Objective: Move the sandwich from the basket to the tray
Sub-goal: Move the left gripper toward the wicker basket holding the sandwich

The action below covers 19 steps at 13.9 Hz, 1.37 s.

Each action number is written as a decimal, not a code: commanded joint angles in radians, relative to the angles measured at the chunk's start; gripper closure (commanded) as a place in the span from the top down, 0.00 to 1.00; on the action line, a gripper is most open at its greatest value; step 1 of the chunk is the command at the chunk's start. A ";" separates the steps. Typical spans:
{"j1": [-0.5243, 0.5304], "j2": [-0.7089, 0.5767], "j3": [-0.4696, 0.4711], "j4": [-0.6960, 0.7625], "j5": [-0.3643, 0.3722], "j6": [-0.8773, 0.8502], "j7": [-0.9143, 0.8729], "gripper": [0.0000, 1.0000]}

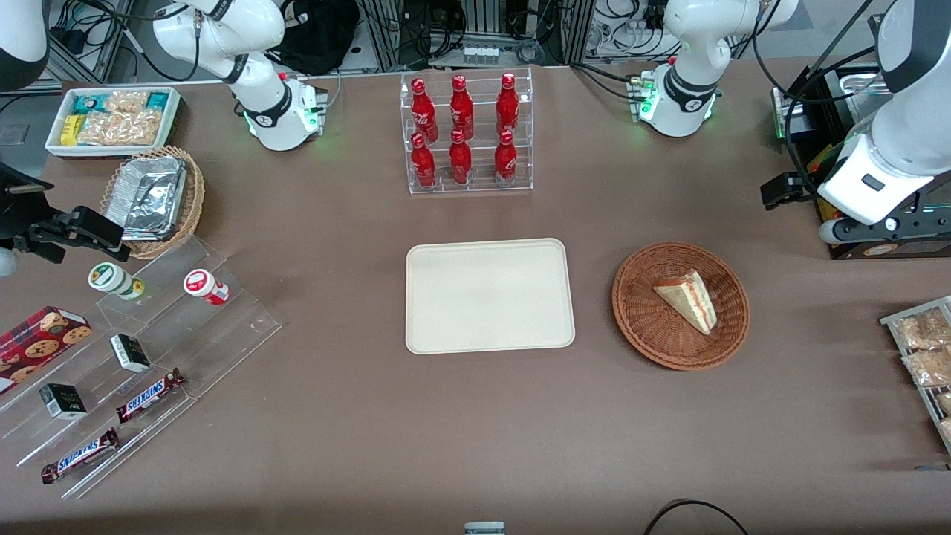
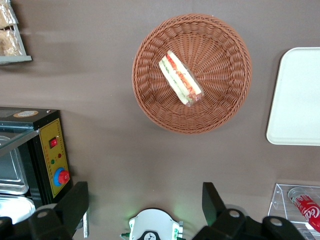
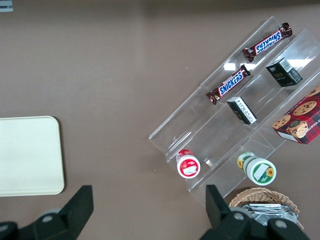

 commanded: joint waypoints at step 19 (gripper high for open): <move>0.011 0.008 -0.012 -0.528 -0.027 0.599 -0.001 1.00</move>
